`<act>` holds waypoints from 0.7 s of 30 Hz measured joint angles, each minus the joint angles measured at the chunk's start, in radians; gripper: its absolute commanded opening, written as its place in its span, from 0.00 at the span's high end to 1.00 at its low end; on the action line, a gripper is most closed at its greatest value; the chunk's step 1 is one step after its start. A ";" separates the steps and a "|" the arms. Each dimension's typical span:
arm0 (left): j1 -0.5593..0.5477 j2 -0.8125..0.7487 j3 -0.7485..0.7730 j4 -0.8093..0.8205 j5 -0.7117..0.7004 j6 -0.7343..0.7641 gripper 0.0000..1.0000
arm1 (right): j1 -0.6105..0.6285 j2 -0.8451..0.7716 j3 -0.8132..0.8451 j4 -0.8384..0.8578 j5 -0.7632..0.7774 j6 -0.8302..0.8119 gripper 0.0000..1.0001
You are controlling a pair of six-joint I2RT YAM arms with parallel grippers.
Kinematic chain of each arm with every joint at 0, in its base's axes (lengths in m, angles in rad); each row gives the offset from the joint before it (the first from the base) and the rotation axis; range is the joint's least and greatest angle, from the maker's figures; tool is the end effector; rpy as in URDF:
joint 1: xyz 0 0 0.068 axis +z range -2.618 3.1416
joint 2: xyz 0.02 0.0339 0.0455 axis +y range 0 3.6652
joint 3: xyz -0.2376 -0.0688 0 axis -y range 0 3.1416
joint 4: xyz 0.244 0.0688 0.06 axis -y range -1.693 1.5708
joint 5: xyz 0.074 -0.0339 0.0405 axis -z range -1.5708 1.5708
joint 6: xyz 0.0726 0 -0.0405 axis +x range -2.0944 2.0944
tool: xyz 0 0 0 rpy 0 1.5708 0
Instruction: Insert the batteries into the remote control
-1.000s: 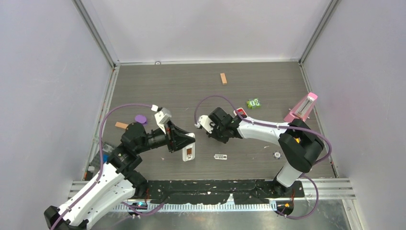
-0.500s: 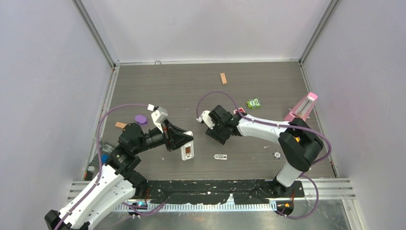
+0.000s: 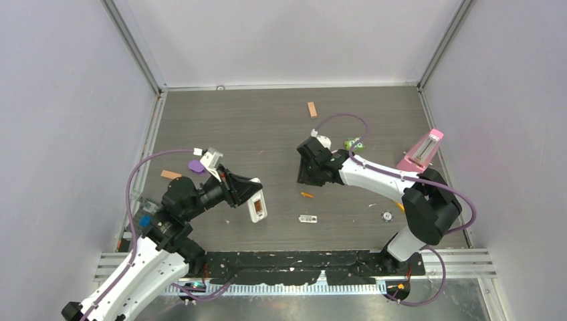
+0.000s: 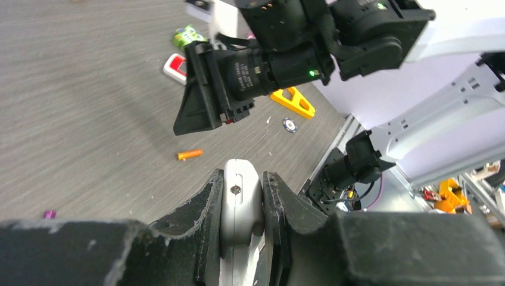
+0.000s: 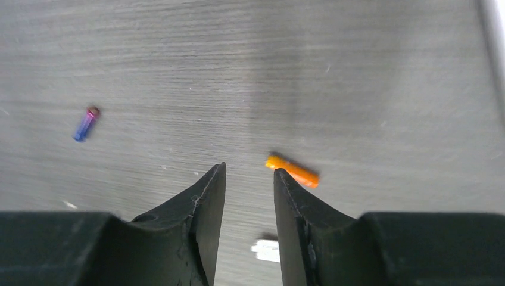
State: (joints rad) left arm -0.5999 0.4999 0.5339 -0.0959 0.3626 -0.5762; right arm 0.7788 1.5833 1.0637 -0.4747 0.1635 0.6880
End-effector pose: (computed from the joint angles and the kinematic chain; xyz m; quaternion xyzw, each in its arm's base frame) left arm 0.1463 -0.1313 0.2869 0.1320 0.7152 -0.4830 0.4876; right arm 0.2531 0.2332 0.1599 -0.0202 0.9556 0.1315 0.2629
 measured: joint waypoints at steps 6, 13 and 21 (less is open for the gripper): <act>0.009 0.036 -0.010 -0.045 -0.071 -0.065 1.00 | 0.001 0.018 -0.058 -0.035 -0.025 0.509 0.59; 0.052 0.041 -0.017 -0.093 -0.103 -0.078 1.00 | 0.004 0.063 -0.060 -0.146 -0.025 0.888 0.54; 0.089 0.042 -0.012 -0.130 -0.108 -0.068 1.00 | 0.004 0.082 -0.080 -0.178 -0.019 1.089 0.53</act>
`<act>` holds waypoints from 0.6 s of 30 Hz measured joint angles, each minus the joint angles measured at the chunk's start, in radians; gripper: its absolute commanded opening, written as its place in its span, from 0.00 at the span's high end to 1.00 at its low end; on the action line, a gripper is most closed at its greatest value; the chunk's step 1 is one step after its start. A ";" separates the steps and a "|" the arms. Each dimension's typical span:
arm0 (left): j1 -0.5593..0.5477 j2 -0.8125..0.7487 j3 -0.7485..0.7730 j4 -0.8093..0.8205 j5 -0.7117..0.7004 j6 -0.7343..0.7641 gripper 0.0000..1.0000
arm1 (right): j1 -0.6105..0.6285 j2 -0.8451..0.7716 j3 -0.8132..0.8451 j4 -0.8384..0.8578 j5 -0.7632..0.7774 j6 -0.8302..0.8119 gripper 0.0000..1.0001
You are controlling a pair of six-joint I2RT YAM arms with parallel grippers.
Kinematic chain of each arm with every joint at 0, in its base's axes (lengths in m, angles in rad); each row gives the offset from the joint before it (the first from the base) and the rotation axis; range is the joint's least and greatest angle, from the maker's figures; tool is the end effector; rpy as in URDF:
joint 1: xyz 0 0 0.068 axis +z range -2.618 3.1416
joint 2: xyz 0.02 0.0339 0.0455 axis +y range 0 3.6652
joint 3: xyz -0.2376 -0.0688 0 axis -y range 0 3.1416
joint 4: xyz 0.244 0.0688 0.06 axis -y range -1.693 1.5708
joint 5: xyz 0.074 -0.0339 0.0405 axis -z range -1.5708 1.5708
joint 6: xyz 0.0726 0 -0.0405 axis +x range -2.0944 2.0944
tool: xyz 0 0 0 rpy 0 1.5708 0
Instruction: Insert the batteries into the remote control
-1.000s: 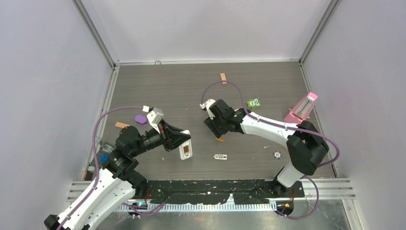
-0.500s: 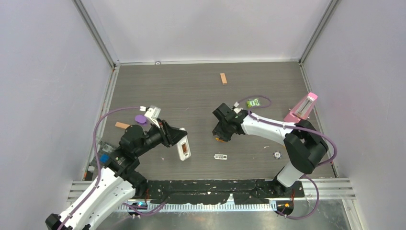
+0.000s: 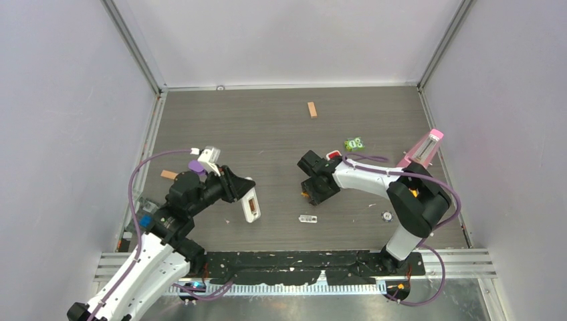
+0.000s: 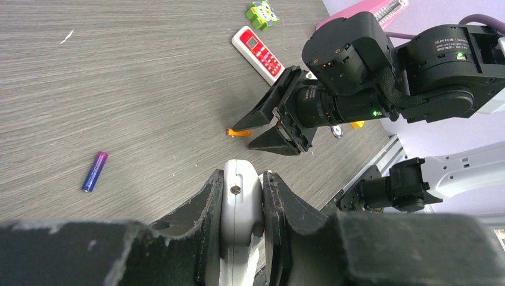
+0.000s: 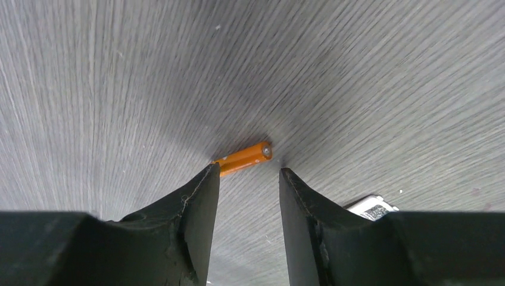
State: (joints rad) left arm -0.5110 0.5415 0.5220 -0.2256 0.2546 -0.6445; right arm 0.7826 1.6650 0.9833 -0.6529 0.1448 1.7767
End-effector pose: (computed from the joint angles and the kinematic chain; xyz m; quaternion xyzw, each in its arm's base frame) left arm 0.1668 -0.1145 0.2562 0.0258 0.7853 -0.4172 0.4567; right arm 0.2228 0.2068 0.1011 0.4798 0.8665 0.0920 0.1025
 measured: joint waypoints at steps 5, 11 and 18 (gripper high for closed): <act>0.015 0.014 0.017 -0.019 0.007 0.008 1.00 | -0.007 0.016 -0.001 -0.001 0.013 0.061 0.53; 0.027 0.040 0.047 -0.020 0.016 0.025 1.00 | -0.022 0.048 0.037 -0.034 0.011 0.075 0.68; 0.035 0.045 0.046 -0.018 0.033 0.023 1.00 | -0.039 0.077 0.067 -0.049 0.014 0.026 0.90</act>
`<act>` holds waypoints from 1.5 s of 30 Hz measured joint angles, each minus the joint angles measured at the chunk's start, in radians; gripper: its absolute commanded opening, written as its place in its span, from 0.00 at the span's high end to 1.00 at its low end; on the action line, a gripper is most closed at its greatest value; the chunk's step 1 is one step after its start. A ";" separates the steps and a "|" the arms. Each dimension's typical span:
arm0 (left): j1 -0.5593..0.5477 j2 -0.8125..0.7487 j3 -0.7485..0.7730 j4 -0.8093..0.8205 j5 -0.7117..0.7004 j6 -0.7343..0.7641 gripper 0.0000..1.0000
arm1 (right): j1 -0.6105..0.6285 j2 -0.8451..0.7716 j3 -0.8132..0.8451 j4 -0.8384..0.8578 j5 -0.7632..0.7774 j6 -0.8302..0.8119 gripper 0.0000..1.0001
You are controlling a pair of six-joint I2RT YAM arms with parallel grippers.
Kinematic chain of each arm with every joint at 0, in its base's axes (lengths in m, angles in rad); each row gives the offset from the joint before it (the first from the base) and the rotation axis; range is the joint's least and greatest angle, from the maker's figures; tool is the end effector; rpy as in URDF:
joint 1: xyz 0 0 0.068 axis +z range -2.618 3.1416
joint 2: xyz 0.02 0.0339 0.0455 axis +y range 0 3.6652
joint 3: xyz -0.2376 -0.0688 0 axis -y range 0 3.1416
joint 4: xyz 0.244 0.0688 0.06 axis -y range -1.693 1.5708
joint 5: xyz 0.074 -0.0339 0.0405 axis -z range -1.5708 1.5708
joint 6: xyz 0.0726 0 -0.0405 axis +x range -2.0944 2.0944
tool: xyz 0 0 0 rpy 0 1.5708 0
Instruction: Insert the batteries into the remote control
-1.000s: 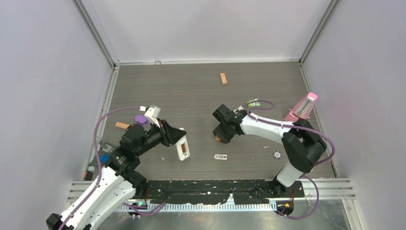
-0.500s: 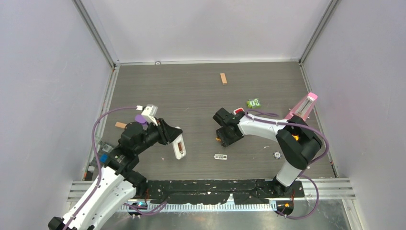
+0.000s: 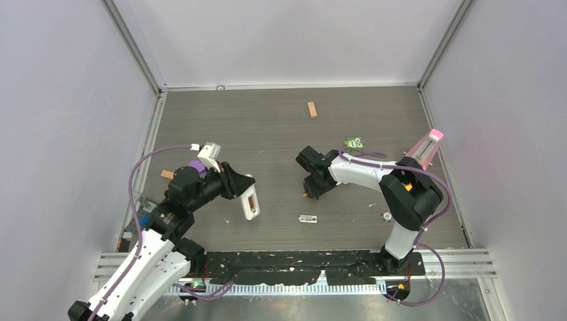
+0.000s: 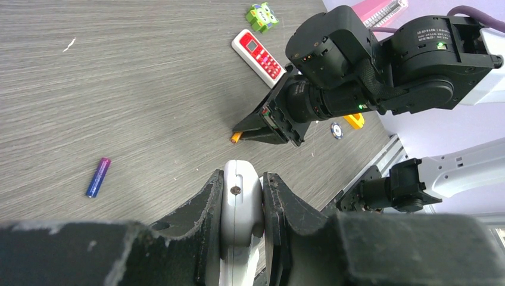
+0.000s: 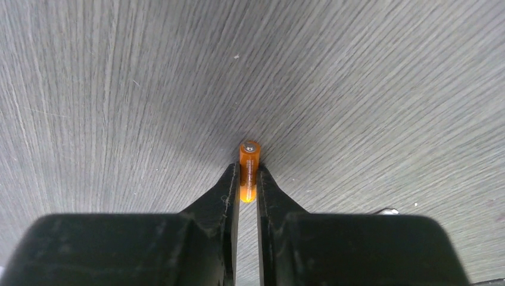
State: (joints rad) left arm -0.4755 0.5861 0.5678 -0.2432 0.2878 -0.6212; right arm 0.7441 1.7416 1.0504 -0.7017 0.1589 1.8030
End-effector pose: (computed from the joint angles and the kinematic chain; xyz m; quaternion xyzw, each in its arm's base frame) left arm 0.1736 -0.1126 0.2633 0.0299 0.7893 -0.4112 0.4549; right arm 0.2376 0.2031 0.0949 0.5076 0.8534 0.0615 0.1015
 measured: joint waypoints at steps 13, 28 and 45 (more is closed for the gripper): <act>0.005 0.093 -0.081 0.127 0.121 -0.135 1.00 | 0.003 -0.160 -0.106 0.117 0.180 -0.457 0.95; 0.005 0.145 -0.077 0.274 0.223 -0.315 1.00 | 0.178 -0.747 -0.349 0.690 -0.027 -1.221 0.95; 0.005 0.209 -0.063 0.362 0.309 -0.375 1.00 | 0.497 -0.675 -0.252 0.769 -0.006 -1.592 0.95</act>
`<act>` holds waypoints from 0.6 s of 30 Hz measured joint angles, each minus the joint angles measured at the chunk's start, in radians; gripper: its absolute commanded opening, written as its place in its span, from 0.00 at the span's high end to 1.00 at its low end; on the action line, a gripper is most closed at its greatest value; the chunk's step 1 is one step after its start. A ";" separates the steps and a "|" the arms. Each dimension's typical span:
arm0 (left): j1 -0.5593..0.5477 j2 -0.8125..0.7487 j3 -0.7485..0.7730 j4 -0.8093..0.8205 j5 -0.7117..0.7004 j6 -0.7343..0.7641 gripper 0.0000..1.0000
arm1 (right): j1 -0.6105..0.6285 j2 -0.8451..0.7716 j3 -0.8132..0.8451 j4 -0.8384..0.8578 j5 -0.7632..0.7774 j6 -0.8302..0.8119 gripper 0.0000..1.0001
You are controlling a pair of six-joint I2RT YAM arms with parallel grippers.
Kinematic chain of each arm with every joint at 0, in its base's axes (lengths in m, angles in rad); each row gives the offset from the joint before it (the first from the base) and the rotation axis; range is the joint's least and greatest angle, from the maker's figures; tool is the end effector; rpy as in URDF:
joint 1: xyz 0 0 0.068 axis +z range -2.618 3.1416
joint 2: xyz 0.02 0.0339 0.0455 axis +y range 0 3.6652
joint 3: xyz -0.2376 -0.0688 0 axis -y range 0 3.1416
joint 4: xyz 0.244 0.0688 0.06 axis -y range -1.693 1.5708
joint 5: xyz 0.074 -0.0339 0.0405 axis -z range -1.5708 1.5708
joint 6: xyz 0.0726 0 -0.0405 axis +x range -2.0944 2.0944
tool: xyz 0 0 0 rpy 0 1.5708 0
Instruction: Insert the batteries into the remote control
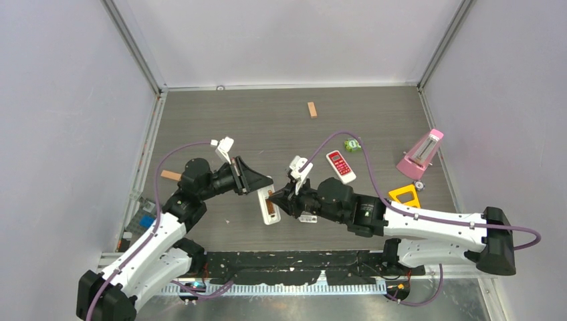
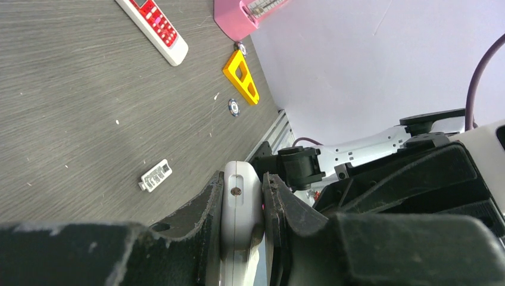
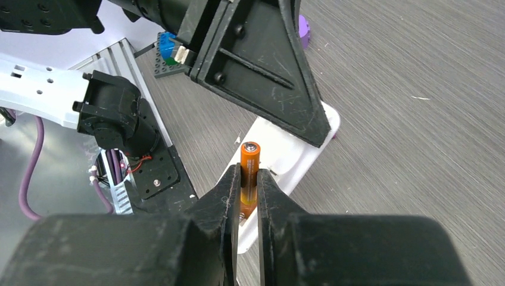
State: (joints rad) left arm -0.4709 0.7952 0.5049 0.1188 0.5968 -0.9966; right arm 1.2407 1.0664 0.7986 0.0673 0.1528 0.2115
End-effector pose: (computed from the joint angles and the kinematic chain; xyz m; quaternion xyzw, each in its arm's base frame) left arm 0.1924 -0.1437 0.2479 -0.0072 0.7553 -0.5792 0.3065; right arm 0.1074 0.2795 0.2858 -0.3380 0.6958 0.3747 0.5110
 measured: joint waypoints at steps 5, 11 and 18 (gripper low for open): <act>0.000 0.003 0.001 0.000 0.003 -0.020 1.00 | 0.028 0.003 0.000 0.016 0.039 0.003 0.95; 0.000 -0.002 0.001 0.000 0.002 -0.029 1.00 | 0.040 0.034 0.000 0.022 0.098 0.028 0.95; 0.002 -0.013 0.001 0.000 -0.001 -0.044 1.00 | 0.043 0.045 -0.002 0.023 0.117 0.064 0.95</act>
State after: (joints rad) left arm -0.4686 0.7822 0.5056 0.1188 0.5957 -1.0409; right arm 1.2842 1.1118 0.7963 0.0902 0.2695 0.2756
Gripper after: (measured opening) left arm 0.268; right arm 0.173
